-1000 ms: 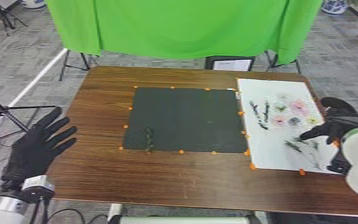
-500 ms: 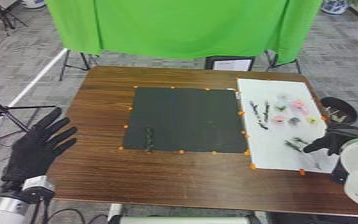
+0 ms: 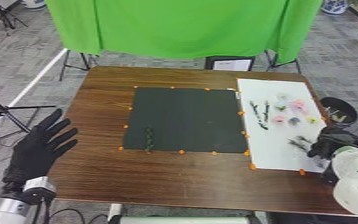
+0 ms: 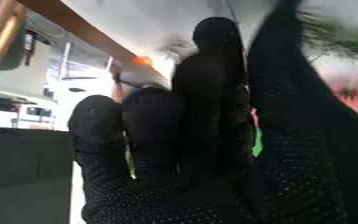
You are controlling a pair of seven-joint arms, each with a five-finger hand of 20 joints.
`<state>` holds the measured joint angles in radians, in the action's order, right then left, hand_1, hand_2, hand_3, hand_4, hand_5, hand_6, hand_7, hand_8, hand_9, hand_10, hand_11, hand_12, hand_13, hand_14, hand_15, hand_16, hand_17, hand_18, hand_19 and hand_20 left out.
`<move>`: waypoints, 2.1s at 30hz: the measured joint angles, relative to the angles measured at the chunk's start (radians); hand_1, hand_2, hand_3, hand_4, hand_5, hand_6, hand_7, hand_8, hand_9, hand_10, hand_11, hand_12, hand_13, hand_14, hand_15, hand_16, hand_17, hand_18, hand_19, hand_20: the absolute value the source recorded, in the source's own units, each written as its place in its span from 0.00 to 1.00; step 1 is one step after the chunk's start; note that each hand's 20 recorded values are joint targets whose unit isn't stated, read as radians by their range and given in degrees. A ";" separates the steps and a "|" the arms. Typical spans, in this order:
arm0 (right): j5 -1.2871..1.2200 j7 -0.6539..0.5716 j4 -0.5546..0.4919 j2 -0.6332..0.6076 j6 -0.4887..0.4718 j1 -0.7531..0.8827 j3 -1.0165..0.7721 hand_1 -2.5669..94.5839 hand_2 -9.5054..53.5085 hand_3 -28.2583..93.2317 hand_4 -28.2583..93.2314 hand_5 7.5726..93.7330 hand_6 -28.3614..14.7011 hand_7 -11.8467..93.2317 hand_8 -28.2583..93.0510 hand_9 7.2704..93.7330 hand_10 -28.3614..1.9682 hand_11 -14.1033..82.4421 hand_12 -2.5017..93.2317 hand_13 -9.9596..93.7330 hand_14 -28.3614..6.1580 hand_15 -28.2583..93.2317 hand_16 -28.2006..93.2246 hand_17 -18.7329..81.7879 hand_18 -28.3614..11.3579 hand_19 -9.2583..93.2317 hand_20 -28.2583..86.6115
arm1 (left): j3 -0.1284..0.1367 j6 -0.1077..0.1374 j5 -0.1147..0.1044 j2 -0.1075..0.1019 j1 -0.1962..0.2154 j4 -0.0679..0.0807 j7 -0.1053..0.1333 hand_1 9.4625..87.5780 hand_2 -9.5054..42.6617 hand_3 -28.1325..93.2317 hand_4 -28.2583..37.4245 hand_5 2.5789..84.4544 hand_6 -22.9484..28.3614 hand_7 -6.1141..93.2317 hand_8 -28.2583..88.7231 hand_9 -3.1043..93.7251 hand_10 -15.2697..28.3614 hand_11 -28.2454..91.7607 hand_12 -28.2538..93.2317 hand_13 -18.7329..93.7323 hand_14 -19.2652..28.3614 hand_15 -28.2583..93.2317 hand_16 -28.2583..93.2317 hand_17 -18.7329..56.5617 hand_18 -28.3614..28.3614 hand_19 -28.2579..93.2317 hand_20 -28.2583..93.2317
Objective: Arrange flowers
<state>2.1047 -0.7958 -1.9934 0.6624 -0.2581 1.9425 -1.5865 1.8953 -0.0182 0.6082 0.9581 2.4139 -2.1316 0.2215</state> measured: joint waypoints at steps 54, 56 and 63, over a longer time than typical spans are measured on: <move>0.204 0.057 0.185 0.555 0.160 -0.602 0.788 0.34 0.00 0.99 0.21 0.87 0.70 0.60 0.47 1.00 0.78 0.83 0.53 0.92 0.63 0.94 0.56 0.72 0.12 1.00 0.90 | -0.023 0.004 -0.001 -0.011 -0.015 0.002 -0.024 0.17 0.05 0.79 0.00 0.26 0.49 0.24 0.15 0.26 0.59 0.34 0.40 0.33 0.73 0.41 0.25 0.10 0.92 0.54 0.31; 0.211 0.055 0.186 0.561 0.161 -0.601 0.793 0.34 0.00 0.99 0.21 0.87 0.70 0.61 0.46 1.00 0.78 0.83 0.53 0.93 0.63 0.94 0.56 0.72 0.13 1.00 0.90 | -0.024 0.004 -0.001 -0.012 -0.015 0.003 -0.024 0.17 0.05 0.78 0.00 0.26 0.49 0.24 0.15 0.26 0.59 0.34 0.40 0.33 0.73 0.42 0.25 0.10 0.92 0.54 0.31; 0.267 0.042 0.229 0.594 0.159 -0.601 0.799 0.35 0.00 0.98 0.19 0.87 0.70 0.60 0.46 1.00 0.79 0.83 0.53 0.93 0.64 0.94 0.57 0.73 0.13 1.00 0.90 | -0.035 0.004 -0.001 -0.017 -0.026 0.010 -0.028 0.17 0.05 0.79 0.00 0.26 0.50 0.24 0.16 0.26 0.59 0.34 0.40 0.33 0.73 0.41 0.25 0.10 0.92 0.54 0.31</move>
<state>2.3716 -0.7542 -1.7641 1.2566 -0.0987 1.3419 -0.7878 1.8607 -0.0146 0.6074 0.9408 2.3875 -2.1212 0.1934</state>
